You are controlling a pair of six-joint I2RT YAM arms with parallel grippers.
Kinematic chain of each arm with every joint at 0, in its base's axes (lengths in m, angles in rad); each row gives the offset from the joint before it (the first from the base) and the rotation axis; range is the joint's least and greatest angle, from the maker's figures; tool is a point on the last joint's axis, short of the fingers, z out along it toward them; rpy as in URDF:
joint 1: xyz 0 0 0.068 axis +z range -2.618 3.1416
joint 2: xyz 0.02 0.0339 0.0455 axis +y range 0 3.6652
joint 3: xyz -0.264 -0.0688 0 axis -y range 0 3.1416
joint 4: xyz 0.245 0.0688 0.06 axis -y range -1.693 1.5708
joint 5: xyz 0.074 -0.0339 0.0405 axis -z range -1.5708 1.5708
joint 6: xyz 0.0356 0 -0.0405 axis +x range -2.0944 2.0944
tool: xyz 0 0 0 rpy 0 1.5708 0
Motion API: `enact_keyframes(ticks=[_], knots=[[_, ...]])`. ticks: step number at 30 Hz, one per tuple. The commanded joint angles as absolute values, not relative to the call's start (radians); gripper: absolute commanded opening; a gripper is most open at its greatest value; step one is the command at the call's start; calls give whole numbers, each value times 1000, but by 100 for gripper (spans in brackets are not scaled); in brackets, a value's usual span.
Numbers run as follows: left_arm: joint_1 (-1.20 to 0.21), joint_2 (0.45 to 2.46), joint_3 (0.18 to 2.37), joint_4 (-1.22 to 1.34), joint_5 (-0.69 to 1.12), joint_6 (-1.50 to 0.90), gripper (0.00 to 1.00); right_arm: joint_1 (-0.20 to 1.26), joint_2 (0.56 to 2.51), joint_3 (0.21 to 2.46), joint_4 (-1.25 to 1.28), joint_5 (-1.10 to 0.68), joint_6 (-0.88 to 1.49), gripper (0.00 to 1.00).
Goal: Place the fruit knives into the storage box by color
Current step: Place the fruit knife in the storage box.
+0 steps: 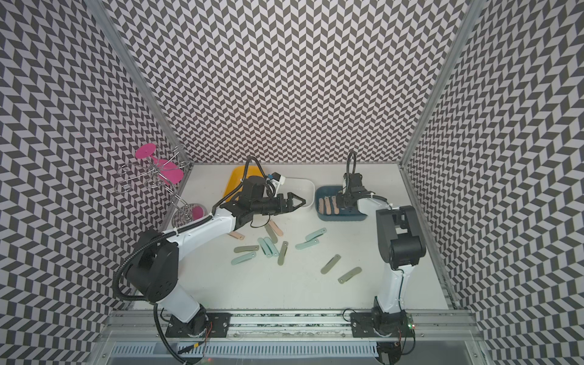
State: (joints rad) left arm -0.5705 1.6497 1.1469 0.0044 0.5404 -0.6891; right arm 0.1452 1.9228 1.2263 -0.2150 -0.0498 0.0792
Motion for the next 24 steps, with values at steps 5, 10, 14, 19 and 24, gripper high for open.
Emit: enact_keyframes(ticks=[5,10,14,19,24], knots=[[-563,1659,1174,3,548,-676,100,137,1960,1259,-163,-55,84,19],[-561,1662,1174,2,547,-679,100,135,1981,1266,-160,-61,88,19],[-561,1661,1174,2,546,-679,100,136,1995,1267,-161,-59,91,22],[-561,1658,1174,-1,543,-680,100,133,2002,1268,-160,-62,98,27],[-561,1650,1168,-6,537,-680,100,129,1977,1274,-168,-72,108,33]])
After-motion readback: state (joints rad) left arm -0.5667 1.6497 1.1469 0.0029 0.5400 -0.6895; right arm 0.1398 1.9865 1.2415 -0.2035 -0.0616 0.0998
